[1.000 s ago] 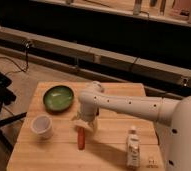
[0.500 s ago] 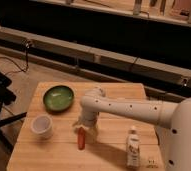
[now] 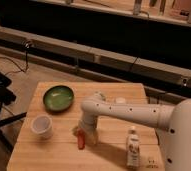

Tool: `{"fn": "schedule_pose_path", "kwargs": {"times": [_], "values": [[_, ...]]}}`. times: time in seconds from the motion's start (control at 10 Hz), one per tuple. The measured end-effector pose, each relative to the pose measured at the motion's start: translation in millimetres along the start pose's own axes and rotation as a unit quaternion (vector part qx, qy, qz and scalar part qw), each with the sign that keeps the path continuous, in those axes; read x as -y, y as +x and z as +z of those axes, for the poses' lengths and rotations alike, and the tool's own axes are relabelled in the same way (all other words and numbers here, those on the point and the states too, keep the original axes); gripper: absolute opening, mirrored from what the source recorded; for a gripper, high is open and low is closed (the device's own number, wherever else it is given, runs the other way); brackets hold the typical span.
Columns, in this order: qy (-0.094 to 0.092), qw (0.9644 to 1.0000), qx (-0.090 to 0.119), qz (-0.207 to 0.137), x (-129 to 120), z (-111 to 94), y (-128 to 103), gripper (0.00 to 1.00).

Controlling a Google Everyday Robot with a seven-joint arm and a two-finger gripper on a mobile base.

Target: Drag the pepper across the table

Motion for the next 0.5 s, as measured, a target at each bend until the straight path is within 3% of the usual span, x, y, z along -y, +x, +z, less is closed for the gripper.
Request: {"fn": "schedule_pose_path", "kwargs": {"times": [0.5], "values": [[-0.005, 1.0, -0.002, 0.0, 1.4, -1.9, -4.7, 0.11]]}}
